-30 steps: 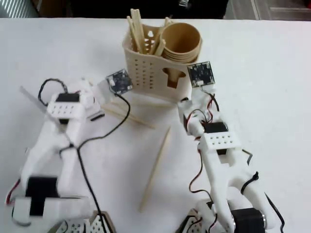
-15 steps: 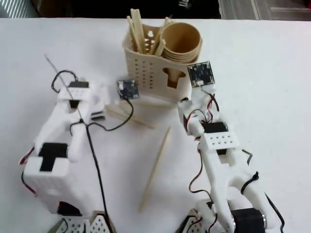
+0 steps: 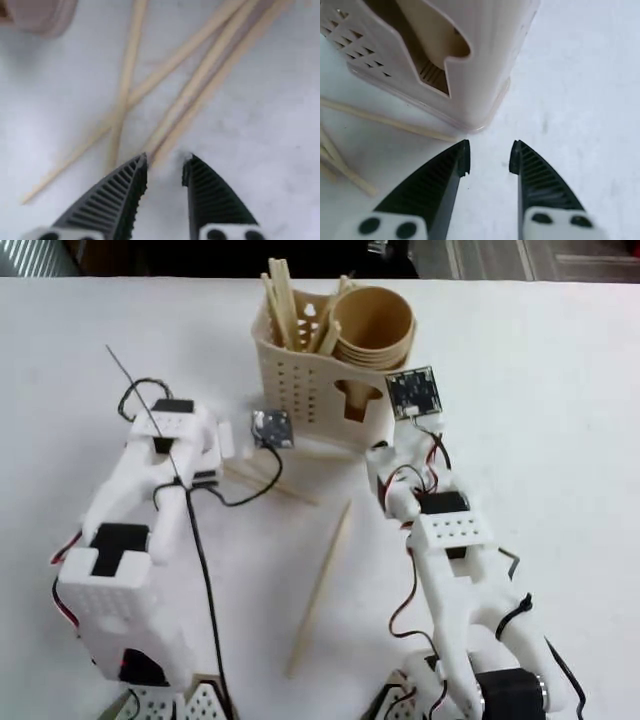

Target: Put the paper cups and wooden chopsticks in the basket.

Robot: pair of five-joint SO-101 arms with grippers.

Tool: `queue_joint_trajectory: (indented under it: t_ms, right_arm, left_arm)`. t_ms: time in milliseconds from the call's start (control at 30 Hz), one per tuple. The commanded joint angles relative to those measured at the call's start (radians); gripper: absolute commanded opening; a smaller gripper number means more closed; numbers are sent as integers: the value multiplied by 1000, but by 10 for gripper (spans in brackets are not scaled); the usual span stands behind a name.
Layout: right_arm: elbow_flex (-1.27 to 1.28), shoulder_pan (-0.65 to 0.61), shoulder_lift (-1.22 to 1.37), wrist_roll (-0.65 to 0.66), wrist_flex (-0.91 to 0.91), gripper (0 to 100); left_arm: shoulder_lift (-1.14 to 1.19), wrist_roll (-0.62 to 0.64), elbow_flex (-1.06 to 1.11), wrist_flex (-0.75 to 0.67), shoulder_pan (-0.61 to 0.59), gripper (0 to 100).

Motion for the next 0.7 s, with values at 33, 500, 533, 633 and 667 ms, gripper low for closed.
queue_joint_trajectory:
  t_ms: [33, 500, 533, 633, 667]
  right_arm:
    - [-9, 2, -36, 9, -21, 144]
    - [-9, 2, -36, 9, -21, 144]
    - [-9, 2, -36, 9, -21, 144]
    - [-9, 2, -36, 9, -21, 144]
    - [-9, 2, -36, 9, -21, 144]
  left_arm:
    - [2, -190, -2, 94, 28, 75]
    - [-136, -244, 11, 411, 48, 40]
    - [-154, -253, 12, 442, 50, 24]
    - [-209, -258, 12, 539, 51, 24]
    - [-231, -258, 12, 568, 51, 23]
